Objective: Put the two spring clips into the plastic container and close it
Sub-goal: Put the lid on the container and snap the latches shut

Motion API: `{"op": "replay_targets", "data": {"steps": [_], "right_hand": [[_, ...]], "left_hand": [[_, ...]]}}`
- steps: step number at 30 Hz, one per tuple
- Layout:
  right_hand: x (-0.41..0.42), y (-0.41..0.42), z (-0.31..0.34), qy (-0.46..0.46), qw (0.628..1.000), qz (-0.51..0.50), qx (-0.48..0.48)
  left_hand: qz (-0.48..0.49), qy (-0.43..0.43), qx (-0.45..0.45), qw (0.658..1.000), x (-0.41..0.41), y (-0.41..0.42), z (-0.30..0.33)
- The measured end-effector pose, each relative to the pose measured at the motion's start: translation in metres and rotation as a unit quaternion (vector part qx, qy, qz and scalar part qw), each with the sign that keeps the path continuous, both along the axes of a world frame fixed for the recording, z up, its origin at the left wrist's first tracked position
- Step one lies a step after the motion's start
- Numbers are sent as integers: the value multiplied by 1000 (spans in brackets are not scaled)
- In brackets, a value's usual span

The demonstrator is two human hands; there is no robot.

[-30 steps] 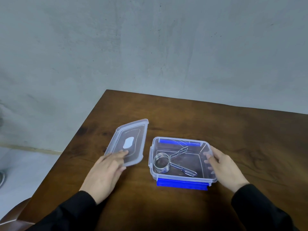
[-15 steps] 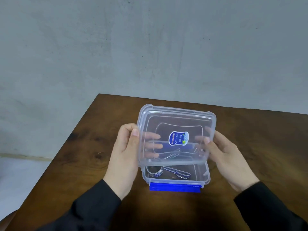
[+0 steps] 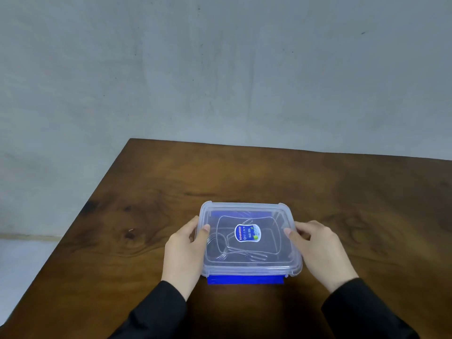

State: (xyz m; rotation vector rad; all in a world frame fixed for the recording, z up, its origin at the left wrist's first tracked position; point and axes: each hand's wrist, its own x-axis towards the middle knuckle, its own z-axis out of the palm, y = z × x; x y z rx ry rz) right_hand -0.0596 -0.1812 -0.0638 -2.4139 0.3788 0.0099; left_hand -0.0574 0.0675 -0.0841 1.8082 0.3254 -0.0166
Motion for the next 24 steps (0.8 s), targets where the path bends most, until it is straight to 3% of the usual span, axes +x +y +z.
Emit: {"op": "replay_targets", "data": {"steps": [15, 21, 24], "right_hand": [[3, 1, -21, 21, 1000, 6, 2], [0, 7, -26, 54, 982, 36, 179], [-1, 10, -22, 46, 978, 46, 197]], "left_hand": [[-113, 29, 116, 986, 16, 13, -18], [-173, 47, 138, 974, 21, 20, -16], [-181, 51, 137, 973, 18, 23, -12]]}}
